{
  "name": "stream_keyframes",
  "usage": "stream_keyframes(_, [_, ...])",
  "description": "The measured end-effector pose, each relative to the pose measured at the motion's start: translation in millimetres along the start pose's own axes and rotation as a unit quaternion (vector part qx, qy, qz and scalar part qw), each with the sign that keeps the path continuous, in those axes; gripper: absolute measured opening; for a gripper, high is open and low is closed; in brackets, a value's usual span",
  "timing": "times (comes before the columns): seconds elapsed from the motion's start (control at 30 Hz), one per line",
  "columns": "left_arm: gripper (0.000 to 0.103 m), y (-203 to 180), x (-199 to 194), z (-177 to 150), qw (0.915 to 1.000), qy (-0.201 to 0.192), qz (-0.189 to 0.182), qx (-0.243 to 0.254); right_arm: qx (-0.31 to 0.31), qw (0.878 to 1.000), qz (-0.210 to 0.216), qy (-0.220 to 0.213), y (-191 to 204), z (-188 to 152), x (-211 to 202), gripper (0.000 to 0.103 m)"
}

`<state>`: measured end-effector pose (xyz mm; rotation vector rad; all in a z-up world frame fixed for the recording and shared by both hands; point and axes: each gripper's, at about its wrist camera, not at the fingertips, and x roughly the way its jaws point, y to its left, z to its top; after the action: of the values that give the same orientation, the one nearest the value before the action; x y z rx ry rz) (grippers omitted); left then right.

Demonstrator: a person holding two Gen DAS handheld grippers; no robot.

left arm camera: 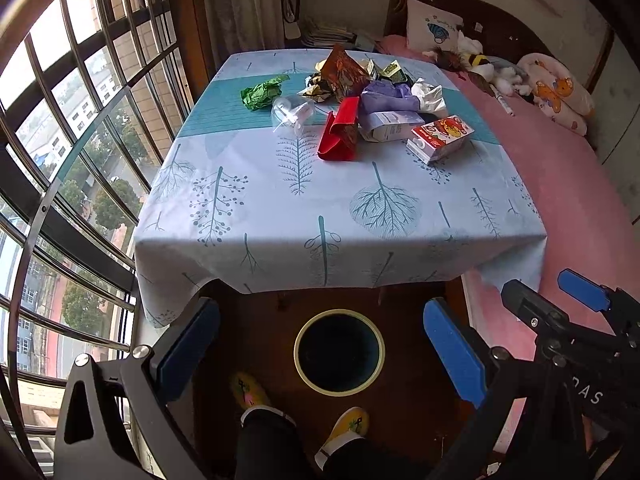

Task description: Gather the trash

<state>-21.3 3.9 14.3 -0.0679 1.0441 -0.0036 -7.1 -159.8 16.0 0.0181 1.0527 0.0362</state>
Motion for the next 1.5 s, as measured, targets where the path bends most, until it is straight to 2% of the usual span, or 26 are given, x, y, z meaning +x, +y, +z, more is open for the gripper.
stream_keyframes(0.9, [0.101, 0, 4, 0, 0.9997, 0.024, 0.01, 0.003, 0.005, 1.0, 0.017, 0.015, -1, -2, 12, 0.083])
stream_keyframes(1.23, [0.101, 0, -2, 18, 0.9994, 0.021, 0.024, 0.015, 0.017, 0.999, 0.043, 0.008, -1, 15, 13, 0.083])
stream_keyframes(1.5, [0.101, 6, 1, 44, 0.9987, 0.02, 0.037, 0.028, 0.026, 0.998, 0.06, -0.005, 6, 36, 17, 0.083])
